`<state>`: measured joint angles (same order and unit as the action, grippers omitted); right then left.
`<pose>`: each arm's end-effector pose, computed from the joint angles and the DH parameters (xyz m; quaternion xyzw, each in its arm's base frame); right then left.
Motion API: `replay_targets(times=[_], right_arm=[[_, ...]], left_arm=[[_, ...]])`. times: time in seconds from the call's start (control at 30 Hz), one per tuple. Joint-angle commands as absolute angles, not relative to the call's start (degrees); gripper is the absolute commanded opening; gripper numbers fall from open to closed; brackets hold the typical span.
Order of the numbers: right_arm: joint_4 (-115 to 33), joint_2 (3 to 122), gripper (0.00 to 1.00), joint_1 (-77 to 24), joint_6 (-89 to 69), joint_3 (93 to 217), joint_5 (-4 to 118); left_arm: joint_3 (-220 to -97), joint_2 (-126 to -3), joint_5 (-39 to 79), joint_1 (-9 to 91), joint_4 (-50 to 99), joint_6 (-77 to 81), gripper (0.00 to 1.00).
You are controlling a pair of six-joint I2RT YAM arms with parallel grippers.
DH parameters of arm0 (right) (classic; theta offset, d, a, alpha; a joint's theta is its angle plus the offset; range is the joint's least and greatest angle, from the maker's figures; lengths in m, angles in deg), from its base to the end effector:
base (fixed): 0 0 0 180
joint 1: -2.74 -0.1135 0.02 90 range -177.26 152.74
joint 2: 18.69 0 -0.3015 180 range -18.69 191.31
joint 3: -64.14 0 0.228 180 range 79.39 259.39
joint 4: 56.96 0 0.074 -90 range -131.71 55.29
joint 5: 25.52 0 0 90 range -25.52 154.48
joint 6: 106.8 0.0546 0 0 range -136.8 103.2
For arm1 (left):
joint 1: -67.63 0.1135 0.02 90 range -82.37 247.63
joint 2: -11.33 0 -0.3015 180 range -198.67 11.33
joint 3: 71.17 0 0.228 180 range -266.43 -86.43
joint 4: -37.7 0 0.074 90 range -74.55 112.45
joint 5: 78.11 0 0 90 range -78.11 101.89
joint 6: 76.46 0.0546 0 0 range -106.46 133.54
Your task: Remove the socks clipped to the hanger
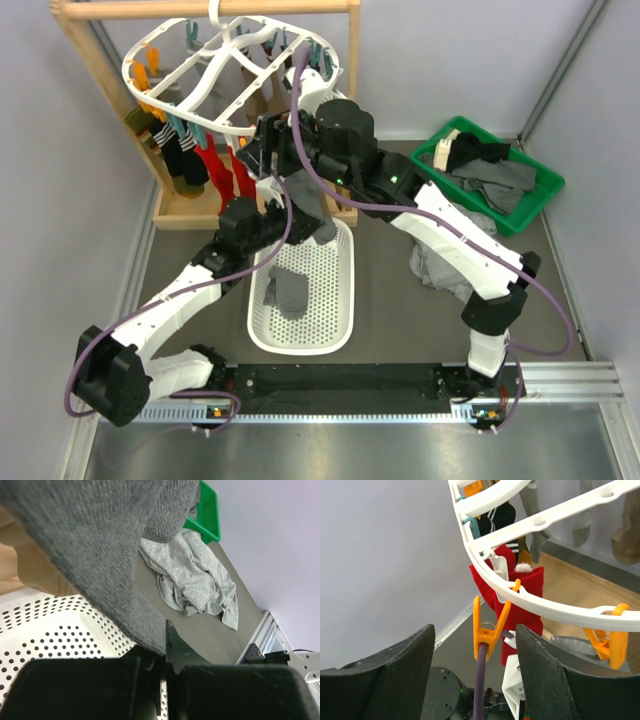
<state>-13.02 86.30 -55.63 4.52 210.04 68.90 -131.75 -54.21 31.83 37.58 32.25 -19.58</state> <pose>0.2126 0.3371 0.5473 -0.2052 0.6959 0.4191 0.5459 0.2032 -0.1391 0.3456 0.0905 0.7594 -0.4435 0.4673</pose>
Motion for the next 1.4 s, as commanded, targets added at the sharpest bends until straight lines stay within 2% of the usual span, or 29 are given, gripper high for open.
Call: replay_targets(times=[0.0,0.27,0.47,0.53,0.57,0.67,1.37], right_arm=[[-16.22,87.65,0.64,-56.41,5.70,213.16,69.57],[-18.15,88.97,0.59,-56.41,4.91,213.51,72.21],[-20.35,89.76,0.35,-56.41,4.65,213.60,73.53],[-20.70,90.02,0.23,-56.41,4.56,213.51,74.23],[-20.79,90.03,0.14,-56.41,4.56,213.60,74.41],[-21.32,89.85,0.00,-56.41,4.56,213.42,75.37],[-25.62,87.74,0.00,-56.32,11.58,210.44,75.38]], left_arm=[[-134.24,-53.98,32.45,37.57,33.61,-18.63,0.00],[-134.24,-54.33,32.63,37.57,32.99,-18.28,0.00],[-133.98,-54.68,32.89,37.57,33.26,-18.19,0.00],[-133.80,-54.59,32.81,37.66,33.35,-18.28,0.00],[-133.80,-54.59,32.81,37.66,33.43,-18.28,0.00],[-133.45,-54.42,32.81,37.57,33.08,-17.93,0.00],[-129.49,-56.17,29.38,37.57,33.52,-15.64,0.00]])
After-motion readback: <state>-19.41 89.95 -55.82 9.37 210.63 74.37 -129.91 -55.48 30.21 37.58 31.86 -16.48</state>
